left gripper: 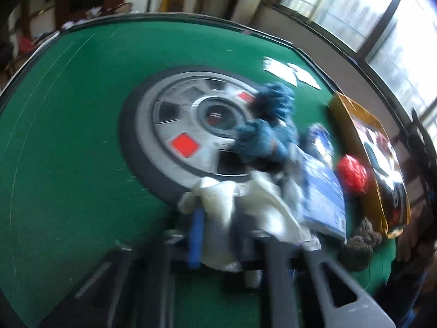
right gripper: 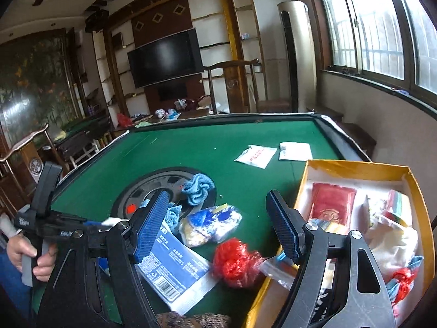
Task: Organize soft objects
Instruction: 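Move the left gripper to the white cloth on the pile and grasp it, then move the right gripper toward the blue-white cotton pack while the left holds the white cloth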
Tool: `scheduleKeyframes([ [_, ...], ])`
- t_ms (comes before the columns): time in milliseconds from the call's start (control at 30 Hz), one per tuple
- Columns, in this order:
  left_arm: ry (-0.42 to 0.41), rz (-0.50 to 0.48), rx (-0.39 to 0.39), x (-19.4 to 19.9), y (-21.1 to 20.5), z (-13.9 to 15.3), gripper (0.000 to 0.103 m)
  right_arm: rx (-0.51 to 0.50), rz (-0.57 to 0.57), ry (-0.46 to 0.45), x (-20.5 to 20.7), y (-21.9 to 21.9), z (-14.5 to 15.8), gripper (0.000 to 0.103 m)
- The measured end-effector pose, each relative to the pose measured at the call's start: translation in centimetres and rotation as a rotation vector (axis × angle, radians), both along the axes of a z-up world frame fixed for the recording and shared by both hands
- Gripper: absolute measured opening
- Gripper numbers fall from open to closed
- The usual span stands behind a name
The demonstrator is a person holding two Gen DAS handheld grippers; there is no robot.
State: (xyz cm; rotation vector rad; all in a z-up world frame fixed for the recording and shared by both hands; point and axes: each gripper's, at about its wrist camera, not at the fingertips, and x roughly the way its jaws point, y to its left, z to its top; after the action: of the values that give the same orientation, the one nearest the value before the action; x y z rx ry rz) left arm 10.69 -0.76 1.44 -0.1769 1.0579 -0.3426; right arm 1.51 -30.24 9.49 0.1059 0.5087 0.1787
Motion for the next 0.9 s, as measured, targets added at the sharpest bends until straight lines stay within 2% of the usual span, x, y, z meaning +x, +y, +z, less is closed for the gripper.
scheduleKeyframes([
  [33, 0.004, 0.023, -0.022, 0.1, 0.7, 0.0, 0.013, -0.003, 0.003, 0.001, 0.0, 0.2, -0.1, 0.075],
  [133, -0.013, 0.094, -0.012, 0.2, 2.1, 0.4, 0.013, -0.014, 0.011, 0.001, 0.0, 0.6, -0.2, 0.075],
  [333, -0.028, 0.146, -0.06, 0.1, 4.3, 1.4, 0.013, -0.009, 0.031, 0.013, 0.0, 0.9, -0.4, 0.075],
  [400, -0.039, 0.156, -0.056, 0.0, 4.6, 1.8, 0.013, 0.012, 0.083, 0.036, 0.1, 1.3, -0.6, 0.075],
  [500, -0.037, 0.154, -0.051, 0.3, 4.5, 1.6, 0.013, 0.033, 0.217, 0.102, 0.3, 3.1, -1.4, 0.075],
  [567, -0.029, 0.151, -0.041, 0.5, 4.3, 1.3, 0.013, 0.052, 0.354, 0.167, 0.3, 5.3, -2.4, 0.075],
  [633, -0.026, 0.153, -0.039, 0.6, 4.4, 1.2, 0.013, 0.071, 0.484, 0.259, 0.3, 7.6, -3.6, 0.075],
  [700, -0.027, 0.161, -0.038, 0.6, 4.5, 1.2, 0.013, 0.056, 0.557, 0.334, 0.1, 9.7, -5.0, 0.075],
  [767, -0.025, 0.168, -0.039, 0.7, 4.6, 1.0, 0.013, 0.012, 0.579, 0.383, 0.1, 11.0, -6.3, 0.075],
  [833, -0.026, 0.174, -0.022, 0.7, 4.6, 1.0, 0.013, -0.045, 0.545, 0.415, 0.2, 11.6, -7.2, 0.075],
  [900, -0.029, 0.182, 0.0, 0.7, 4.5, 0.9, 0.013, -0.059, 0.517, 0.445, 0.5, 11.7, -8.0, 0.075],
])
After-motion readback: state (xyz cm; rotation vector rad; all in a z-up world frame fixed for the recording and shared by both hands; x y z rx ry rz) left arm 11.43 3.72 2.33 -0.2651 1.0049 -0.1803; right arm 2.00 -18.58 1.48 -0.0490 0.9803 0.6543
